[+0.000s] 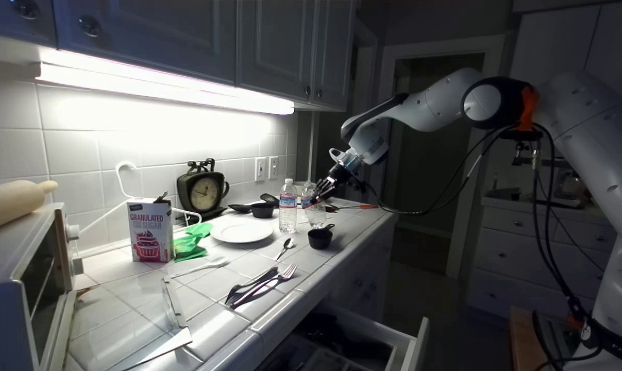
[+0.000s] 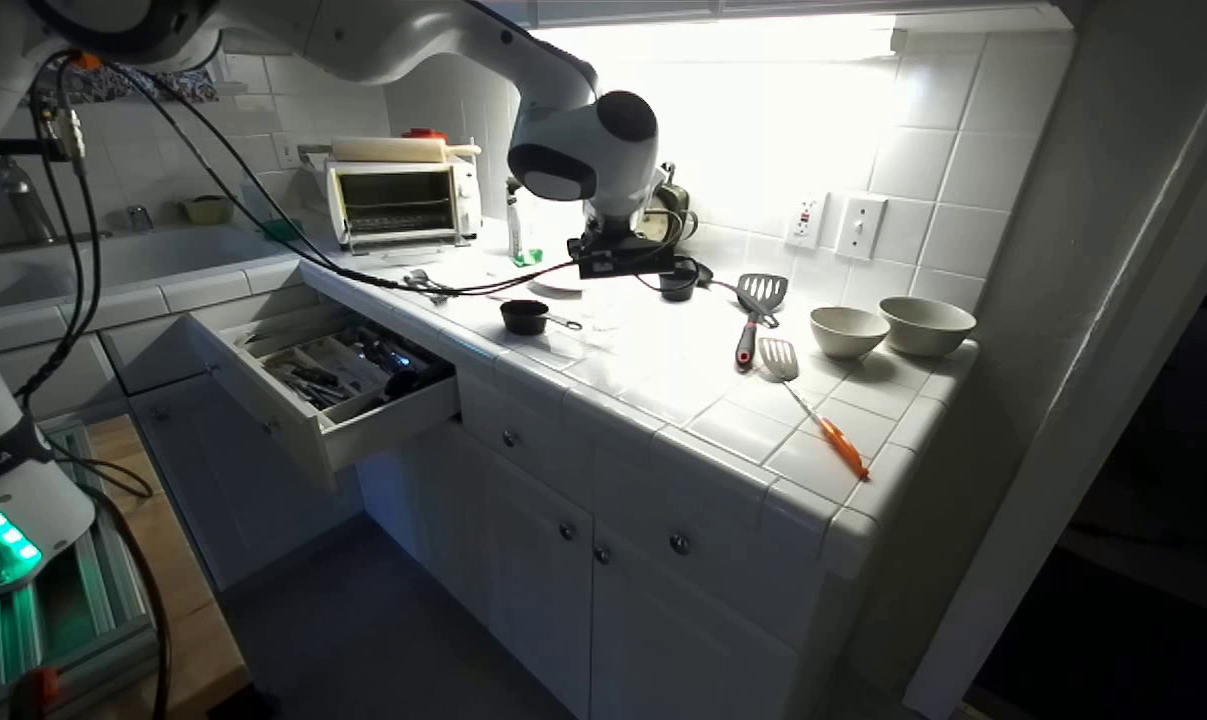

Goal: Pick up the open water bottle and pour its contents into the small black pot

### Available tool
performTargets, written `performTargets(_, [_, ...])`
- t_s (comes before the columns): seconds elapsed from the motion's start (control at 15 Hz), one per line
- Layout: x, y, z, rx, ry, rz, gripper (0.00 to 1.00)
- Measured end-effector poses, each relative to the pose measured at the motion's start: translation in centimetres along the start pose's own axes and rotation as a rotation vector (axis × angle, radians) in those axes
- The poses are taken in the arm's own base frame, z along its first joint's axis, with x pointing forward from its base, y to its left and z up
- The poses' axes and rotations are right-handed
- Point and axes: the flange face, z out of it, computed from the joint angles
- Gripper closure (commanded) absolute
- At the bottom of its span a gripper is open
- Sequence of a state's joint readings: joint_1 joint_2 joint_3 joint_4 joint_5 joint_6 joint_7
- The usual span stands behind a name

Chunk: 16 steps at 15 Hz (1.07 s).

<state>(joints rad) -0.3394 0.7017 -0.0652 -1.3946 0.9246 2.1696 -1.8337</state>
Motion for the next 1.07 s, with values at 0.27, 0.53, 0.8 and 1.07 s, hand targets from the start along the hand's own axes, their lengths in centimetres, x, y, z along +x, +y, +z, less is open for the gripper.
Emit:
performTargets(0.27, [0.3, 0.1, -0.7, -0.008, -0.011, -0.014, 0.98])
performTargets(0.53, [1.0, 0.3, -2.0, -0.012, -0.062, -0.057, 0.98])
performTargets(0.8, [2.2, 0.0, -3.9, -0.008, -0.175, -0.110, 0.98])
performTargets(1.07, [3.9, -1.3, -4.9, 0.021, -0.319, -0.187, 0.98])
